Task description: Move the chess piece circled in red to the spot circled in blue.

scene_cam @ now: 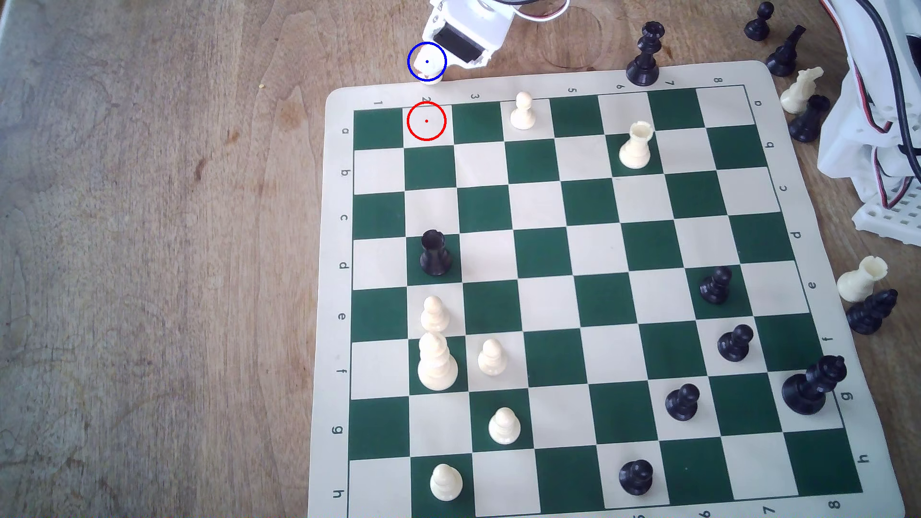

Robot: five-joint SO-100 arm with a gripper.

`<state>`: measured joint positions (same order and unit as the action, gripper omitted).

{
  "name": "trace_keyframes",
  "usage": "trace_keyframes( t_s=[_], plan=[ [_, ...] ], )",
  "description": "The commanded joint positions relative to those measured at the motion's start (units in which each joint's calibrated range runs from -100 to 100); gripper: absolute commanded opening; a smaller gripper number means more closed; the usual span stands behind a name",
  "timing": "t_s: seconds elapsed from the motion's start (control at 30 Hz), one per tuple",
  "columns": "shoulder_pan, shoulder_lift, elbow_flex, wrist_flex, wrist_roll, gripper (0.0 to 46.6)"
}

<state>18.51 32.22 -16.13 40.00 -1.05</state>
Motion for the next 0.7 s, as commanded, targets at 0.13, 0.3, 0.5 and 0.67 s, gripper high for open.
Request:
trace_keyframes(
  t_s=[0.13, 0.3, 0.5, 0.67],
  plan=[
    [0.46, -1.91, -2.54, -3.39, -0.98, 16.0],
    [0.85, -3.18, -1.00, -3.47, -0.83, 20.1],
    [1.40, -8.53, 1.81, -3.47, -1.22, 20.1],
    [1.24, -18.04, 10.42, -7.57, -2.05, 21.6]
  ],
)
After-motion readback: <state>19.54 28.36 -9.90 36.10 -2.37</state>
